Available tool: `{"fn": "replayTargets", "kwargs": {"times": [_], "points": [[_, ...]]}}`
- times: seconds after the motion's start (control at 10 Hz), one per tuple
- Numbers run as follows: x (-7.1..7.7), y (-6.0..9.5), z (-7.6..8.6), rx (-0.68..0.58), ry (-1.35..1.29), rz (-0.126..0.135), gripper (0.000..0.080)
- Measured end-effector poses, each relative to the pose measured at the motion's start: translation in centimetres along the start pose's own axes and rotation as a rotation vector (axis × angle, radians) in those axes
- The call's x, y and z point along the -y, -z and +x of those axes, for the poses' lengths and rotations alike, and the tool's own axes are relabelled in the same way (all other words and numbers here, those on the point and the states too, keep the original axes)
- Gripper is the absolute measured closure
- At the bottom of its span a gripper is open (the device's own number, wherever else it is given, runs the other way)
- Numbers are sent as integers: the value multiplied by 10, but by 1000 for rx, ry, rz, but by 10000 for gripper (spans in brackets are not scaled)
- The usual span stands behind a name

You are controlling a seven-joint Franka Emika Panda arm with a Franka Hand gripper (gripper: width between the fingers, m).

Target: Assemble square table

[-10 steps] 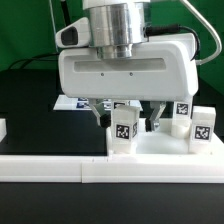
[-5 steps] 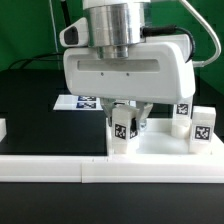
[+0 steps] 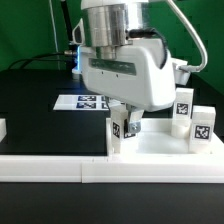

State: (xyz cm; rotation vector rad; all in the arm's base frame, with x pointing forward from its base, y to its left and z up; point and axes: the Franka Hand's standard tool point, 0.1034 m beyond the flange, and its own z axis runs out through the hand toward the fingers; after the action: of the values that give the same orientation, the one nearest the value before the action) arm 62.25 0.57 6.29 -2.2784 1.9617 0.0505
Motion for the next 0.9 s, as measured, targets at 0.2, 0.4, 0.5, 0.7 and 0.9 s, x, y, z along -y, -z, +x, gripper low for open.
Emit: {"fn": "replayTargets", "kwargs": {"times": [0.2, 0.4, 0.5, 0.7, 0.9], "points": [[3, 0, -1, 15, -256, -18, 509], [4, 0, -2, 29, -516, -29, 509], [3, -2, -1, 22, -599, -31, 509], [1, -2, 1, 9, -678, -36, 502], [-2, -1, 2, 3, -734, -47, 498]]}}
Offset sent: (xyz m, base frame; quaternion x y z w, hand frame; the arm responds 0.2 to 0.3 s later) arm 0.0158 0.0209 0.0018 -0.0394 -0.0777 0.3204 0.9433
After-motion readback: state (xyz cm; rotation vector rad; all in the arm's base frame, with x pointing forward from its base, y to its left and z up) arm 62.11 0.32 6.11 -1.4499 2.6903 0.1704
